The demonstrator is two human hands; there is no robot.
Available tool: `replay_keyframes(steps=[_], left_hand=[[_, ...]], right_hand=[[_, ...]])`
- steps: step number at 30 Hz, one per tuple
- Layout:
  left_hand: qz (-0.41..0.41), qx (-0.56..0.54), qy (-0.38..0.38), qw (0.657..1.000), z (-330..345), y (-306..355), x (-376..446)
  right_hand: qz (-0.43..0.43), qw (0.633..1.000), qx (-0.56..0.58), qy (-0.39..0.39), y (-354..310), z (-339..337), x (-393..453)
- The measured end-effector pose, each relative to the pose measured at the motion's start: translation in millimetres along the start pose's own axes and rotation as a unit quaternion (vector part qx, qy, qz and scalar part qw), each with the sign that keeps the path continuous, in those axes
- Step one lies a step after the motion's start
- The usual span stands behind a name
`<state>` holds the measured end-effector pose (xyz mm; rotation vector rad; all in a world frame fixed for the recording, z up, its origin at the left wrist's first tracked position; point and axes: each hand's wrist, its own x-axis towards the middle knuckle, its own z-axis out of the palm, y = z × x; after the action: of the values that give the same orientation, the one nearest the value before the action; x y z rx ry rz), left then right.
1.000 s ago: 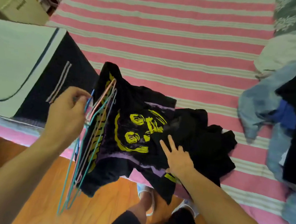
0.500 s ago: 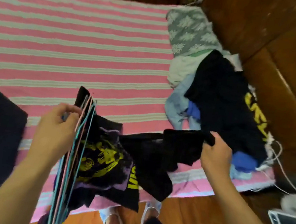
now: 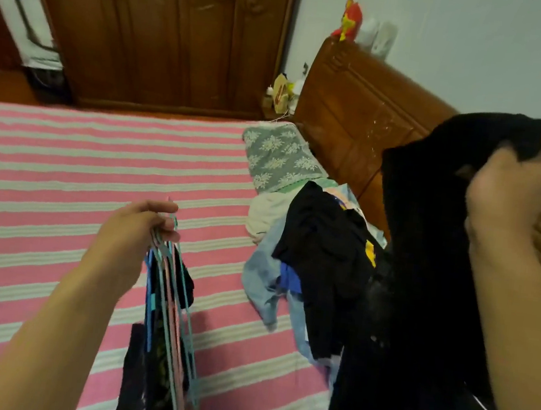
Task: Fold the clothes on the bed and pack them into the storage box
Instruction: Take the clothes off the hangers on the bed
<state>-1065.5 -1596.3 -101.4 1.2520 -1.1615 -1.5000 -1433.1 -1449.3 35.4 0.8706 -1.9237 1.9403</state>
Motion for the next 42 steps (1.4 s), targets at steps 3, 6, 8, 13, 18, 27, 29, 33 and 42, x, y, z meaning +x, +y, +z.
replay_keyframes(steps=[3,6,8,13,18,27,29,33,42], left_hand=[[0.004,-0.049,-0.001,0.999,27.9,20.0,2.5],[0.013,-0.053,-0.002,0.999,58.8,42.5,-3.8],[0.014,-0.048,-0.005,0.999,75.0,53.5,-6.8],[0.067,-0.014,0.011,0.998,101.7,73.5,-9.5],[0.181,0.181,0.031,0.966,133.3,108.8,-13.7],[0.327,0.408,0.066,0.85,165.3,198.1,-40.7],[0.306,0.335,0.074,0.888,162.9,209.9,-43.7],[0.165,0.024,0.089,0.982,161.4,226.8,-52.3],[0.106,-0.126,0.166,0.972,164.8,226.8,-73.2]], right_hand=[[0.046,0.997,0.007,-0.057,37.0,59.9,58.0],[0.205,0.936,0.003,-0.286,102.0,113.4,99.6],[0.237,0.872,-0.066,-0.423,137.8,128.9,95.1],[0.115,0.815,-0.074,-0.563,124.8,96.4,4.6],[-0.021,0.848,0.009,-0.529,51.7,25.6,-59.3],[-0.168,0.883,-0.078,-0.43,13.7,25.0,-88.2],[-0.177,0.903,-0.028,-0.391,15.2,30.6,-80.4],[-0.254,0.883,-0.07,-0.388,9.2,36.9,-77.8],[-0.364,0.88,-0.092,-0.291,16.5,48.1,-74.1]])
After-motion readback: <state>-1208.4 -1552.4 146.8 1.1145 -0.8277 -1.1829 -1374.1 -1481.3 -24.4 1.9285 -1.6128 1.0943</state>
